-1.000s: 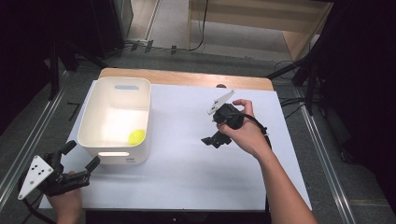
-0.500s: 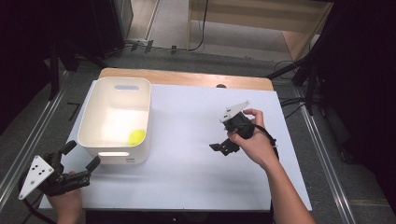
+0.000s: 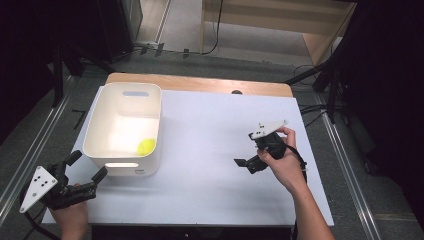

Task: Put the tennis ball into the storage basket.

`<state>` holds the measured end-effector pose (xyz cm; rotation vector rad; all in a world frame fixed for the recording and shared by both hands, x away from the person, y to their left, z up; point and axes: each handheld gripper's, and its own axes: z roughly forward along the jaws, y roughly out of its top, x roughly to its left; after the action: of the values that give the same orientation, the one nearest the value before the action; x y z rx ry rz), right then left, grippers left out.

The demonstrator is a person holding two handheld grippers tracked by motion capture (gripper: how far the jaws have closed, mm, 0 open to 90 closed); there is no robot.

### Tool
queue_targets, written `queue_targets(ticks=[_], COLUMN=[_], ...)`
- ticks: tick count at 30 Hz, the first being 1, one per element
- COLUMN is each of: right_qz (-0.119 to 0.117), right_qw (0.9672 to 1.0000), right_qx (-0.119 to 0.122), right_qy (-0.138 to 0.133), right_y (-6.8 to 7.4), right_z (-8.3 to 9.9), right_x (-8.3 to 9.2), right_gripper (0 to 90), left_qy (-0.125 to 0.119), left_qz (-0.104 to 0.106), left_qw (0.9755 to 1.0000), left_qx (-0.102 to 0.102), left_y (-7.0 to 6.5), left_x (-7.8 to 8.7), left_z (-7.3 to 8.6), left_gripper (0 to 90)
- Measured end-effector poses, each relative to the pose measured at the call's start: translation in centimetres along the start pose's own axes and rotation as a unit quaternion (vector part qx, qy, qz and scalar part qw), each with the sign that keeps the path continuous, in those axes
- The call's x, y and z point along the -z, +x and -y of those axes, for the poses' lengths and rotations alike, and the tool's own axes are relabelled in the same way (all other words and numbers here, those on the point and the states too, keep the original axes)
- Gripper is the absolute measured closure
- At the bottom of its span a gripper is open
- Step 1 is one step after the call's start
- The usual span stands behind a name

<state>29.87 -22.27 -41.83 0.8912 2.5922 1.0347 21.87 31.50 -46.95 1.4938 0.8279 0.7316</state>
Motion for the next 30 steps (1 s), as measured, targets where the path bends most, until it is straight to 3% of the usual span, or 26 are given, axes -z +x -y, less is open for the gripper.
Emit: queue_targets(ticks=[8, 14, 18, 30], right_qz=[0.003, 0.012, 0.018, 0.033], right_qw=[0.9990, 0.9975, 0.9958, 0.9907], right_qx=[-0.008, -0.027, -0.042, -0.050], right_qy=[-0.044, -0.065, -0.079, -0.122], right_y=[0.0, -0.2, -0.3, -0.3], right_z=[2.0, 3.4, 4.5, 7.6], right_x=[0.9, 1.3, 1.5, 2.0], right_gripper=[0.0, 0.0, 0.0, 0.0], left_qy=[0.000, 0.001, 0.002, 0.005], left_qz=[0.001, 0.001, 0.000, 0.000], left_qw=[1.0000, 1.0000, 1.0000, 0.9999], left_qx=[-0.004, -0.004, -0.004, -0.009], left_y=[0.0, -0.1, -0.1, -0.1], left_x=[0.0, 0.0, 0.0, -0.1], left_z=[0.0, 0.0, 0.0, 0.0], left_gripper=[5.8, 5.8, 5.8, 5.8])
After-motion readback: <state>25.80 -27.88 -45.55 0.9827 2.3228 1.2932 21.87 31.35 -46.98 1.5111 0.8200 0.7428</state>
